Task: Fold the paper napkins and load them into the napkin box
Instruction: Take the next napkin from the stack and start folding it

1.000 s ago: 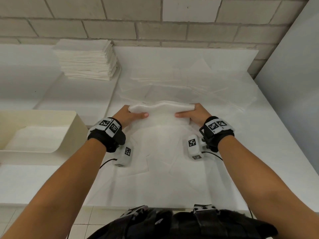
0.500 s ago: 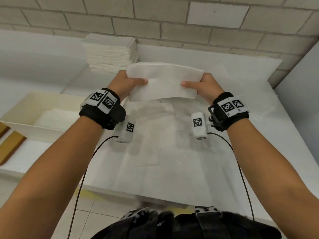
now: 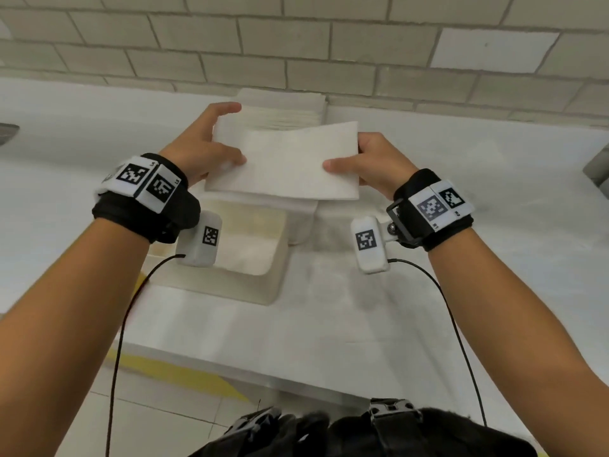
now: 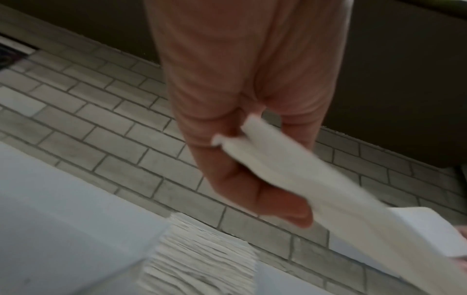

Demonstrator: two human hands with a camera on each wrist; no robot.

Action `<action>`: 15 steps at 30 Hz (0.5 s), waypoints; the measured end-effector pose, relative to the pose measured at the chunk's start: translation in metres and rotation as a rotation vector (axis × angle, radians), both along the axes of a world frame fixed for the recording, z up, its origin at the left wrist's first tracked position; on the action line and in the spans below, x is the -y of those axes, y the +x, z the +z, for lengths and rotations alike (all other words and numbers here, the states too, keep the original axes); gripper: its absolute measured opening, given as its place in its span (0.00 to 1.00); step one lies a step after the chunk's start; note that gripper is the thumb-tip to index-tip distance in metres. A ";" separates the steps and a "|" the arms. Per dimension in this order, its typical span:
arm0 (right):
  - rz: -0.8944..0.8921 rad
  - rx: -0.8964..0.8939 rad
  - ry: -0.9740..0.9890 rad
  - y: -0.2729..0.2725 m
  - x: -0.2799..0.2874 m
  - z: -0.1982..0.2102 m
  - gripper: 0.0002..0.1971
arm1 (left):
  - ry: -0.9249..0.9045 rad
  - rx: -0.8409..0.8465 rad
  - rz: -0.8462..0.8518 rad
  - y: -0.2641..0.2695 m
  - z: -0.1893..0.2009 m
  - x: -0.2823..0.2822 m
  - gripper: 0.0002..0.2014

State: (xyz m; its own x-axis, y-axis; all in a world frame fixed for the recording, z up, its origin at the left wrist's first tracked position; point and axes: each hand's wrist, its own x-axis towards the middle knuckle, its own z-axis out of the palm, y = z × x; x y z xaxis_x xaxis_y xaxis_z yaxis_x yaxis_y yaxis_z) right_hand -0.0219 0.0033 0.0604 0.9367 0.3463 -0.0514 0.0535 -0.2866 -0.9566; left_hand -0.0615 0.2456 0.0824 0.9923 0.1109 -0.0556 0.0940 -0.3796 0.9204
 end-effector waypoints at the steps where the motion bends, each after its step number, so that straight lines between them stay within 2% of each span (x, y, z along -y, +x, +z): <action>1: 0.019 -0.012 -0.014 -0.002 -0.013 0.000 0.18 | 0.018 -0.012 -0.011 -0.003 0.000 -0.014 0.32; 4: 0.062 -0.040 -0.058 -0.010 -0.050 -0.001 0.20 | 0.053 -0.088 -0.013 -0.009 0.001 -0.051 0.25; 8: 0.105 -0.092 -0.229 -0.017 -0.083 -0.002 0.20 | 0.170 -0.237 -0.078 -0.011 -0.005 -0.082 0.16; 12: 0.166 -0.183 -0.418 -0.030 -0.108 -0.005 0.18 | 0.411 -0.404 -0.226 -0.009 -0.021 -0.099 0.20; 15: 0.207 -0.209 -0.613 -0.037 -0.124 -0.008 0.20 | 0.579 -0.451 -0.333 -0.006 -0.033 -0.100 0.23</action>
State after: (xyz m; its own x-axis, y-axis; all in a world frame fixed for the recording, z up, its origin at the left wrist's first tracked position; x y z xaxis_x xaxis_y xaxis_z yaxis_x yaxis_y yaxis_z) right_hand -0.0585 0.1268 0.0525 0.8033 0.3679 -0.4684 -0.0025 -0.7843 -0.6204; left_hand -0.0673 0.3457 0.0498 0.8740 -0.0532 -0.4831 0.2071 -0.8584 0.4693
